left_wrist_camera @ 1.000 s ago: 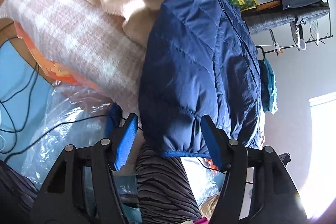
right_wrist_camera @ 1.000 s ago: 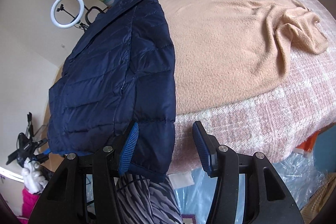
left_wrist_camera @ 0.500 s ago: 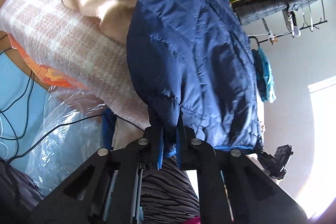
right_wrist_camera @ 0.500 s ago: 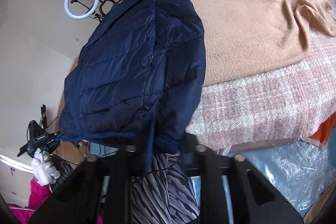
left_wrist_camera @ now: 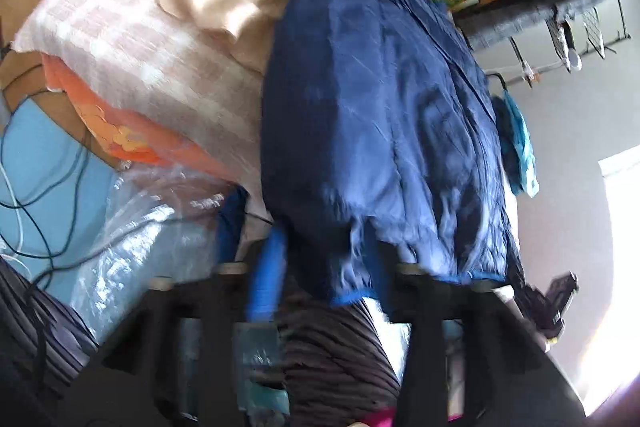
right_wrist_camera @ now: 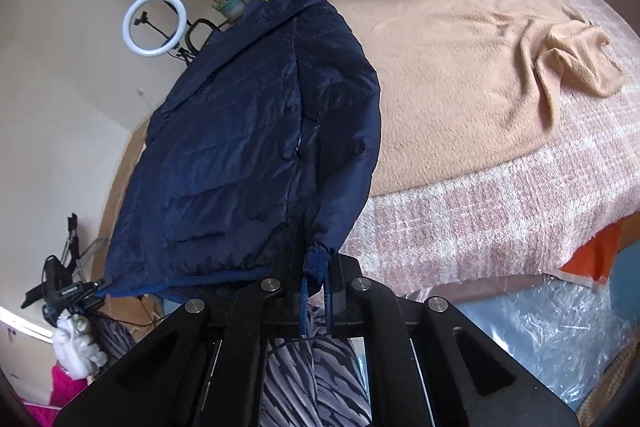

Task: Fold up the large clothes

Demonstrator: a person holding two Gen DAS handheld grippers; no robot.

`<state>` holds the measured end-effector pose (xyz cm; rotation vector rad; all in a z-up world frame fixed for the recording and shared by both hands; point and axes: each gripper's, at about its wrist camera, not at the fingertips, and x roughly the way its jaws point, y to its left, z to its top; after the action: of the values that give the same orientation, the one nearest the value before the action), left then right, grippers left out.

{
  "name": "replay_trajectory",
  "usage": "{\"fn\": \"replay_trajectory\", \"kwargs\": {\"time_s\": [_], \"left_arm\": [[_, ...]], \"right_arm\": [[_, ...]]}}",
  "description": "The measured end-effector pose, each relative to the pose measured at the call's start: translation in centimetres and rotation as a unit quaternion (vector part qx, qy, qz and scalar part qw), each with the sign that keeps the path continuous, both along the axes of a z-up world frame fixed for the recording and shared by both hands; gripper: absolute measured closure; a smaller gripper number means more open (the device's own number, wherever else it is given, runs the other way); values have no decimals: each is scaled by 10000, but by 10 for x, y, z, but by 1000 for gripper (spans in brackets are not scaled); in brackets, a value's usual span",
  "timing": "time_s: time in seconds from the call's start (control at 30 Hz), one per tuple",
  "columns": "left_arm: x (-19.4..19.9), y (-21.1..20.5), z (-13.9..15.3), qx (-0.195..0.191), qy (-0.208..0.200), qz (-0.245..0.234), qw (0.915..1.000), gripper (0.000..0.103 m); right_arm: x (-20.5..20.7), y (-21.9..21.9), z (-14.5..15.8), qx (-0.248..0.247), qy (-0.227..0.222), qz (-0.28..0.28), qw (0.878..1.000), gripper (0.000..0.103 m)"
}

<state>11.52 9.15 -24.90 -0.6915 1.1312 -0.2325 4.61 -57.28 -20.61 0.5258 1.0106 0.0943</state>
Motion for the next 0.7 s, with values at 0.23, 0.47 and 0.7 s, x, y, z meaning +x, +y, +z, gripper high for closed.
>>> {"fn": "replay_trajectory", "kwargs": {"time_s": [0.23, 0.47, 0.7], "left_arm": [[16, 16, -29, -314, 143, 254, 9991, 34], [18, 15, -64, -981, 291, 347, 9941, 34], [14, -7, -29, -550, -32, -403, 9977, 92]], "right_arm": [[0, -14, -2, 167, 84, -151, 9997, 84], [-5, -19, -11, 421, 236, -216, 9986, 71], [1, -10, -13, 545, 114, -77, 9984, 92]]}}
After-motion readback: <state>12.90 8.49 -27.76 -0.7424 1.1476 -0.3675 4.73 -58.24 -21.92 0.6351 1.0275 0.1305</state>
